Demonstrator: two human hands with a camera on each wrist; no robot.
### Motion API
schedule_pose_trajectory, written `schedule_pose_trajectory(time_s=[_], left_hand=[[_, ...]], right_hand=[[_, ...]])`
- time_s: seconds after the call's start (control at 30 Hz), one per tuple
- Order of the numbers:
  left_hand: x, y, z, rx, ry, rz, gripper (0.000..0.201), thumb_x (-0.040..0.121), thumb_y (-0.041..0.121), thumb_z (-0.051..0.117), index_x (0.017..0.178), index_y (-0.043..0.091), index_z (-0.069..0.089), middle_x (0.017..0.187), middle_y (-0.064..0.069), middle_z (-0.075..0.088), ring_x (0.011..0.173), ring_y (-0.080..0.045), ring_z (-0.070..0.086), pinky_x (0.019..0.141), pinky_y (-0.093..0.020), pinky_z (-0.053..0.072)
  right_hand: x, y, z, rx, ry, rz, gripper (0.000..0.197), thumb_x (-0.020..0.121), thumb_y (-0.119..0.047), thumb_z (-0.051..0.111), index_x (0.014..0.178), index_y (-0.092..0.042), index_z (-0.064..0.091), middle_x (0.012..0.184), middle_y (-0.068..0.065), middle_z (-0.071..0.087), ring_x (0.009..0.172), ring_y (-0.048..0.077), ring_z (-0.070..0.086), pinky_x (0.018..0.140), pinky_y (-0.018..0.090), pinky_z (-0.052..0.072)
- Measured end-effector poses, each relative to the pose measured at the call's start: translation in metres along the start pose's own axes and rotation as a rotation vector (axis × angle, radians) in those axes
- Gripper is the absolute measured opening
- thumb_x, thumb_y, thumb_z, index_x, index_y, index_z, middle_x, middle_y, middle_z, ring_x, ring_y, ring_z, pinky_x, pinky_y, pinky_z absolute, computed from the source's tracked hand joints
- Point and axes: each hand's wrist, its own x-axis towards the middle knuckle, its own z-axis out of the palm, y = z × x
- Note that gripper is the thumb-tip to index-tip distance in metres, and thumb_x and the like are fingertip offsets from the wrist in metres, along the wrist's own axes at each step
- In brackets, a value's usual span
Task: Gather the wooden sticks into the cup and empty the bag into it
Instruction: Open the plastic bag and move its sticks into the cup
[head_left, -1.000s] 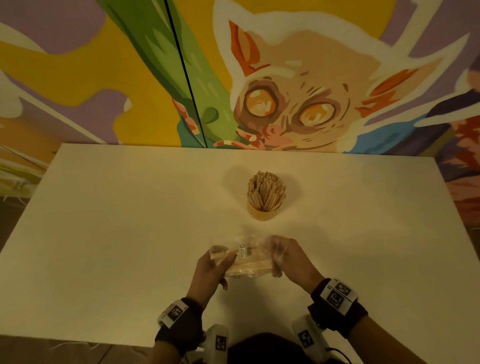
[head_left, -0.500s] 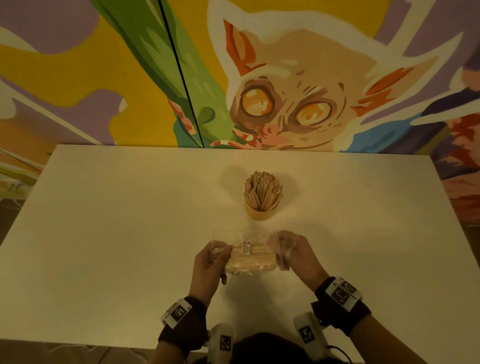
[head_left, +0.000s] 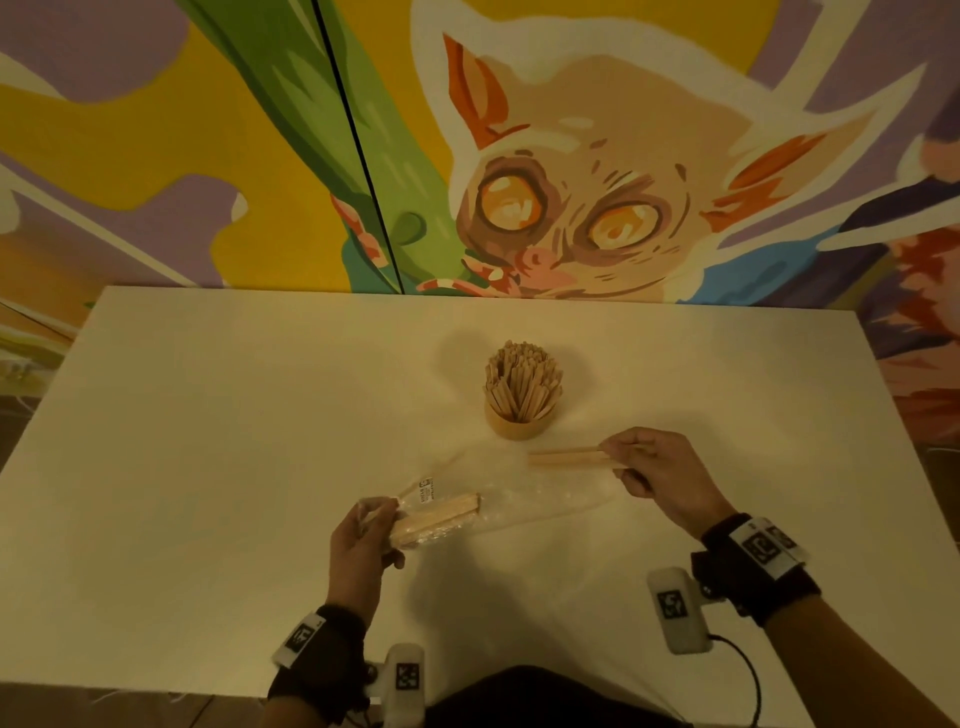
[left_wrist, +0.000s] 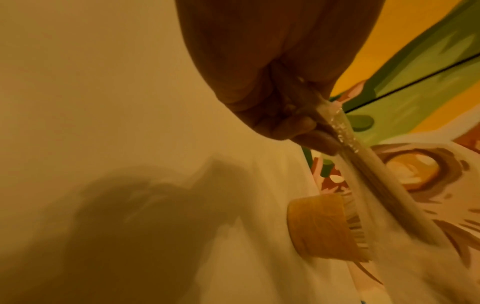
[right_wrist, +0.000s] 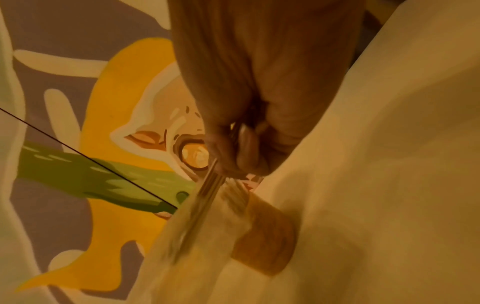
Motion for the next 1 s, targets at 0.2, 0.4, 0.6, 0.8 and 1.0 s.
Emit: schedule_pose_trajectory(time_s=[0.2,0.4,0.6,0.8,1.0], left_hand=[[0.0,-0.009,-0.03,-0.038,0.155,-0.113,0.015,0.097,0.005,0.048,0.09,0.007,0.061,0.09,-0.01,0.059,0.075,-0.026,0.055,0.049,-0.029,0.044],[0.002,-0.015,-0.05,-0.18,0.271,-0.213,0.019,0.097,0.011,0.044,0.087,0.011,0.06,0.098,-0.011,0.058,0.074,-0.027,0.057,0.04,-0.021,0.044],[0.001,-0.014,-0.05,-0.214,0.26,-0.249,0.013,0.093,0.015,0.048,0.086,0.012,0.059,0.096,-0.009,0.058,0.067,-0.026,0.055,0.038,-0.018,0.041],[-0.007,-0.005,-0.035,-0.229,0.253,-0.257,0.015,0.094,0.014,0.046,0.086,0.012,0.059,0.092,-0.006,0.058,0.065,-0.024,0.053,0.039,-0.021,0.04],[-0.014,-0.01,-0.028,-0.233,0.263,-0.27,0.017,0.095,0.011,0.045,0.085,0.011,0.059,0.09,-0.006,0.058,0.064,-0.025,0.053,0.041,-0.023,0.037]], right_hand=[[0.012,-0.006,-0.031,-0.084,0.051,0.04,0.015,0.091,-0.006,0.065,0.091,0.009,0.069,0.059,0.012,0.05,0.041,0.013,0.037,0.04,0.02,0.027],[0.029,-0.032,-0.024,-0.184,0.09,-0.012,0.013,0.09,-0.004,0.066,0.092,0.008,0.069,0.061,0.015,0.053,0.044,0.015,0.041,0.04,0.02,0.032],[0.064,-0.073,0.022,-0.412,0.012,-0.257,0.009,0.088,-0.002,0.068,0.086,0.006,0.068,0.056,0.005,0.056,0.038,0.009,0.047,0.048,0.029,0.045],[0.093,-0.089,0.075,-1.17,-0.274,-0.424,0.016,0.095,-0.019,0.058,0.099,-0.008,0.069,0.093,0.007,0.066,0.083,0.022,0.061,0.074,0.032,0.05],[0.097,-0.059,0.113,-1.667,-0.392,-0.564,0.028,0.098,-0.012,0.038,0.104,-0.001,0.062,0.099,0.016,0.067,0.091,0.033,0.062,0.079,0.039,0.047]])
